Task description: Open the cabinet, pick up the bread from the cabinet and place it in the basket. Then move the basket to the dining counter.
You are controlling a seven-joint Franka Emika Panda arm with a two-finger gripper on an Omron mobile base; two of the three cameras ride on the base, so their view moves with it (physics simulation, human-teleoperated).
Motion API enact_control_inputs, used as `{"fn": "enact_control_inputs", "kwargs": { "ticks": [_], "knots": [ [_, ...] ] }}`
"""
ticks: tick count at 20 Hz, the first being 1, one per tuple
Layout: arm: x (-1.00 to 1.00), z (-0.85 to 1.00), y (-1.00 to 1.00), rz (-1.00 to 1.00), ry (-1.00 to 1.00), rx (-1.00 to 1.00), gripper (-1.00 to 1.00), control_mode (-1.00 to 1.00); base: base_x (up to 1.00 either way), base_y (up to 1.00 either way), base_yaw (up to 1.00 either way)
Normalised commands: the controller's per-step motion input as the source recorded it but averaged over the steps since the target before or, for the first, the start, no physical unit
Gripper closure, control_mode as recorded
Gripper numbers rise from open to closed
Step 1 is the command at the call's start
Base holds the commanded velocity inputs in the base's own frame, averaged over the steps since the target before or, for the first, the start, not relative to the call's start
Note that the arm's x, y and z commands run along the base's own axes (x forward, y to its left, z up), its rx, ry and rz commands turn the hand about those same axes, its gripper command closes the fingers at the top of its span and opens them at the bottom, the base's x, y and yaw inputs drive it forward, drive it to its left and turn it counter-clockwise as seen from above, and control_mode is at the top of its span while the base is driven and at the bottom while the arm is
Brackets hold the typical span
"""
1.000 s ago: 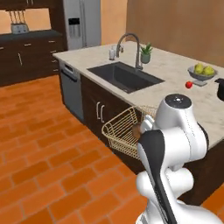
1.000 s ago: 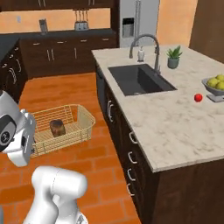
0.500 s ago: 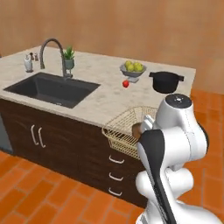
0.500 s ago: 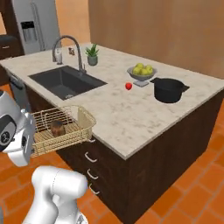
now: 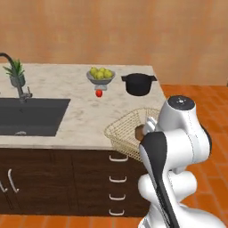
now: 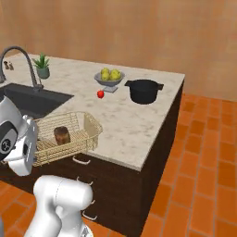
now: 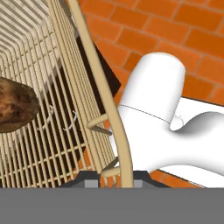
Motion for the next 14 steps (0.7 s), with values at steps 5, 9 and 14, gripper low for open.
{"fn": "enact_control_inputs", "kwargs": {
  "ticks": [5,9,14],
  "knots": [
    [0.0,0.0,0.0,0.0,0.0,0.0,1.0,1.0,0.25,0.99,-0.37],
    [0.0,0.0,0.0,0.0,0.0,0.0,1.0,1.0,0.21,0.74,-0.12],
    [0.0,0.0,0.0,0.0,0.0,0.0,1.0,1.0,0.45,0.11,-0.14]
  ]
}}
